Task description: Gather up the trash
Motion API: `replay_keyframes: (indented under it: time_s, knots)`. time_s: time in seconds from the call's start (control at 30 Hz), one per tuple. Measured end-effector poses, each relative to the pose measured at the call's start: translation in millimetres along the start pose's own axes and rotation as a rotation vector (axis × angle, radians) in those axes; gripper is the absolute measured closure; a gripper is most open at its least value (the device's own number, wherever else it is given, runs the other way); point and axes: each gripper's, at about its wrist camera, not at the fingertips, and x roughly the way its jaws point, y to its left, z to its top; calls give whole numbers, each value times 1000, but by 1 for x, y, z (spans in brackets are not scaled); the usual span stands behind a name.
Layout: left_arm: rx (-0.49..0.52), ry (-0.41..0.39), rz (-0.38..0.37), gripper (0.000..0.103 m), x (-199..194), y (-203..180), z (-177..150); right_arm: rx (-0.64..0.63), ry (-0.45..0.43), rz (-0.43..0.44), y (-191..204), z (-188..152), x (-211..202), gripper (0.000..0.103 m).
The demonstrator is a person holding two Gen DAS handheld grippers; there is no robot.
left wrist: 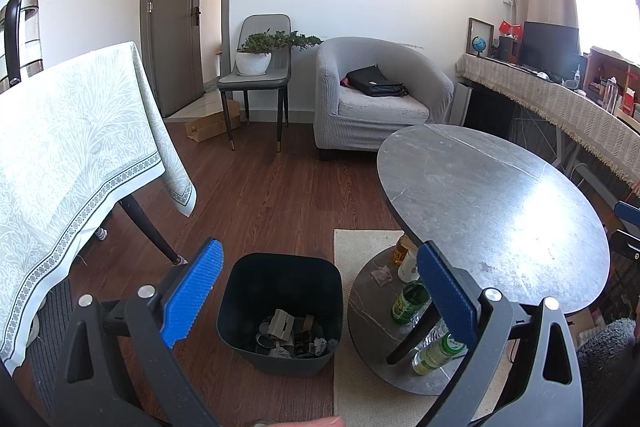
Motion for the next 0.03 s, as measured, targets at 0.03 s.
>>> replay_keyframes:
  time_s: [0.03]
  knots:
    - [-3,1,0,4,0,0,0,0,0,0,0,0,0,4]
